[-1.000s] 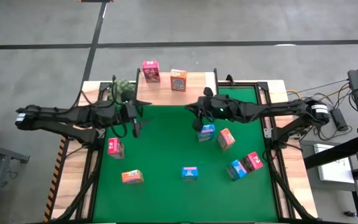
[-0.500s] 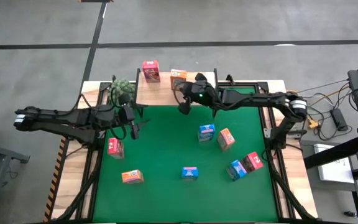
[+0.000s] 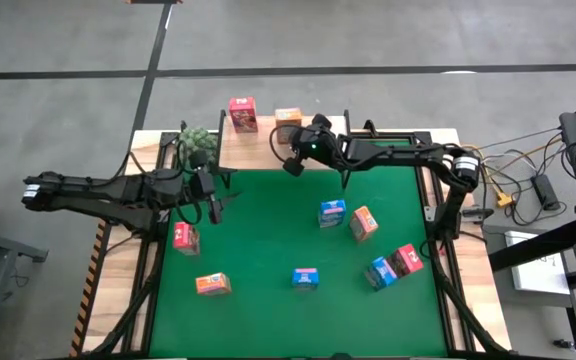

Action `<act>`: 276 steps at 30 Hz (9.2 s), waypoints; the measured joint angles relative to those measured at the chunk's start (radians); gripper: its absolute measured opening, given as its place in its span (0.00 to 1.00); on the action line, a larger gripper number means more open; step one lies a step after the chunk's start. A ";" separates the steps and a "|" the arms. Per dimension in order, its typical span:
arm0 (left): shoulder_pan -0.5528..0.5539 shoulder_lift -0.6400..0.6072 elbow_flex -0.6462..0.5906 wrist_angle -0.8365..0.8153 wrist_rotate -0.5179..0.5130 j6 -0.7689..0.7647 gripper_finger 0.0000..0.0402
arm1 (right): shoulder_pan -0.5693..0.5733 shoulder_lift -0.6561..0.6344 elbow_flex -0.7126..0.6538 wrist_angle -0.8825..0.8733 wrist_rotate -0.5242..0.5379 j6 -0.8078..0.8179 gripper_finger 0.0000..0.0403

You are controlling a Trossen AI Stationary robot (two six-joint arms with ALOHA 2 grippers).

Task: Stack cereal on shelf
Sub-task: Put the bottom left orange cereal box on the shelf, then put the top middle blue cereal box on the shelf

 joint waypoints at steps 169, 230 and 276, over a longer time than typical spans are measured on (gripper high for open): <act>0.000 0.003 -0.010 0.019 0.003 0.043 0.62 | -0.130 0.116 0.061 0.102 -0.191 -0.006 0.03; 0.000 0.065 -0.008 0.056 0.003 -0.101 0.62 | 0.278 -0.409 -0.284 -0.625 -0.316 0.190 0.45; 0.000 0.069 -0.009 0.061 0.003 -0.101 0.62 | 0.278 -0.421 -0.285 -0.601 -0.299 0.204 0.37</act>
